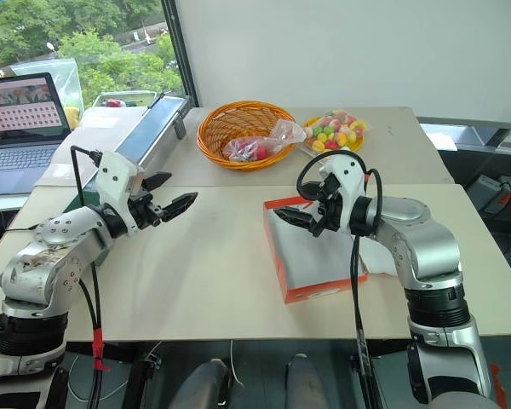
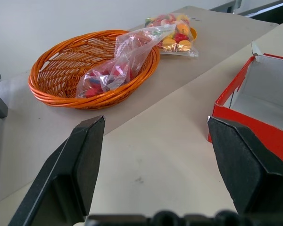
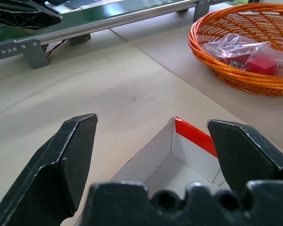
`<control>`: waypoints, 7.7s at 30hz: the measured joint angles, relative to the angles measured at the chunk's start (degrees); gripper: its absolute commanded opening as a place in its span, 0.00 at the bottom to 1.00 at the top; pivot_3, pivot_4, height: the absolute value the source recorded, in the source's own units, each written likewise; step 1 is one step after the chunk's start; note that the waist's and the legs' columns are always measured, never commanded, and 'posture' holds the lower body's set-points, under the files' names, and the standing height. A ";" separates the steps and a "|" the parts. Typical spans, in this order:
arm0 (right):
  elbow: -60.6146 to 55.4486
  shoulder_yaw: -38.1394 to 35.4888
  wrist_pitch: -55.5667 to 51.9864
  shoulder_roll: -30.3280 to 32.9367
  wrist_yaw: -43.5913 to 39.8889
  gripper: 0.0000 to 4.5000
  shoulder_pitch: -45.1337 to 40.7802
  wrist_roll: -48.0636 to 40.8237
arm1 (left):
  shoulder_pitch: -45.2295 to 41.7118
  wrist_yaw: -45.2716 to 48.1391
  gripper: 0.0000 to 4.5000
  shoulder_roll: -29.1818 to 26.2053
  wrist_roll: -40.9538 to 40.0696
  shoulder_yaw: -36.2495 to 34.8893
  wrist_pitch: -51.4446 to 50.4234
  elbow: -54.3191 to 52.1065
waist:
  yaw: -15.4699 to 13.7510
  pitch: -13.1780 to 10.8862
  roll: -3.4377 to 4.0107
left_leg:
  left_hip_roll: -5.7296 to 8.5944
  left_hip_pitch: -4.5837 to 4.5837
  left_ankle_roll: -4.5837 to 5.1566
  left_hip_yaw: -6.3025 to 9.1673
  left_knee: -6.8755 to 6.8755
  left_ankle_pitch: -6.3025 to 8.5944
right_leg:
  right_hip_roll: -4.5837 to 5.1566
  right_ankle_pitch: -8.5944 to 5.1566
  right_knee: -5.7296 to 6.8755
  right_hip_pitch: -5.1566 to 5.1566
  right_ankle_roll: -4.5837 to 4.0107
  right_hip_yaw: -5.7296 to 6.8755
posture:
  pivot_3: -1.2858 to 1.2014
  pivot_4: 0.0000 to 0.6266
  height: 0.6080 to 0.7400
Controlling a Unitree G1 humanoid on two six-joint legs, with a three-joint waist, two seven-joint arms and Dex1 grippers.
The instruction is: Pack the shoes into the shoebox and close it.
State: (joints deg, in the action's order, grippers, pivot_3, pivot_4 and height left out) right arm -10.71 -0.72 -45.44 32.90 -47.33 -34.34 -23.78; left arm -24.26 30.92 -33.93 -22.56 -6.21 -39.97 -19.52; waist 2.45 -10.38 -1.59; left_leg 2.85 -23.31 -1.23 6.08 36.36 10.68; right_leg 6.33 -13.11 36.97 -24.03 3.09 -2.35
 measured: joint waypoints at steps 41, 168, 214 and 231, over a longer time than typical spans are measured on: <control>9.87 2.66 8.12 -10.02 1.63 0.98 -9.55 -0.89 | 4.71 -15.23 0.82 6.36 -0.06 -10.35 -0.30 -4.80 | -0.02 0.00 -0.01 | -0.04 0.01 0.00 -0.02 -0.03 0.00 | -0.03 0.04 0.03 -0.05 -0.06 -0.02 | 0.52 0.24 1.00; 16.30 -8.55 -1.89 -11.77 30.14 0.07 -16.63 -14.27 | -8.09 -12.21 0.98 12.50 -26.63 -9.63 -11.27 -6.17 | 0.19 0.08 -0.35 | -0.17 0.01 0.01 -0.14 -0.15 0.00 | -0.11 0.13 -0.06 -0.15 -0.19 0.03 | 0.52 0.24 1.00; 31.20 15.73 1.24 12.30 -3.04 0.29 -9.28 11.45 | 9.54 -25.25 0.98 13.91 -32.18 -7.48 -8.11 -17.65 | -0.30 0.06 -0.41 | -0.20 0.07 0.02 -0.23 -0.02 0.02 | -0.11 0.15 -0.28 0.14 -0.12 0.01 | 0.52 0.24 1.00; 24.14 15.48 3.66 8.60 0.11 0.99 -11.50 16.92 | 9.58 -27.53 0.98 12.03 -34.05 -7.51 -7.83 -17.98 | -0.03 0.06 -0.41 | -0.19 0.01 0.02 -0.23 -0.04 0.02 | -0.11 0.15 -0.25 0.02 -0.13 -0.01 | 0.52 0.24 1.00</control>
State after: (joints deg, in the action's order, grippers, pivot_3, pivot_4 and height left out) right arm 13.43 14.76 -41.77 41.50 -47.22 -45.84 -6.86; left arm -14.68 3.40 -21.89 -56.62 -13.72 -47.79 -37.50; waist 2.42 -10.32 -2.00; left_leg 2.66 -23.29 -1.21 5.84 36.32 10.70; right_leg 6.23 -12.95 36.72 -24.01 2.97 -2.37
